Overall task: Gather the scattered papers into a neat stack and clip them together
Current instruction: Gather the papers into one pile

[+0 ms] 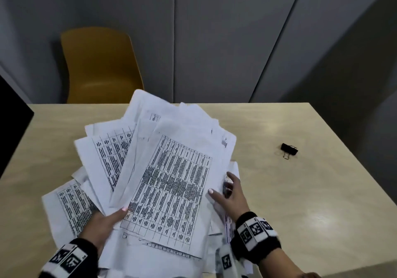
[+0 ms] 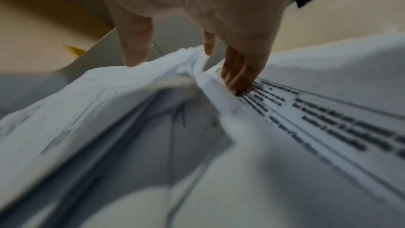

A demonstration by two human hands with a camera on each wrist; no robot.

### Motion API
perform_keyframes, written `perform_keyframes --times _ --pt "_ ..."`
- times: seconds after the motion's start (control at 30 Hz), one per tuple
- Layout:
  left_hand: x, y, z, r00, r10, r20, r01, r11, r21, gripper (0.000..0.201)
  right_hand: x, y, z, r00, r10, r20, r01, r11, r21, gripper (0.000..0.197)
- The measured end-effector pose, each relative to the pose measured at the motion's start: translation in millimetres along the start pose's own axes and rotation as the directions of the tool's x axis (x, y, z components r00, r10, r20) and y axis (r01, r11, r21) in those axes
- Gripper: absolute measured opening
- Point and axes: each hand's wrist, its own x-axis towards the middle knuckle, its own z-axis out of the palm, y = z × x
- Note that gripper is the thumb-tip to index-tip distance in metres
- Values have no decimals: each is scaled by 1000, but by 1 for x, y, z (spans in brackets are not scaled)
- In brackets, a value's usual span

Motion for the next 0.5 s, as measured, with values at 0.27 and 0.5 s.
perform_keyframes --times 0.27,0.5 --pt "-10 5 -1 999 -12 44 9 998 63 21 2 9 1 970 130 205 -191 931 310 54" --pt "1 -3 13 979 -12 204 -13 993 119 6 2 23 -14 951 267 157 -293 940 175 59"
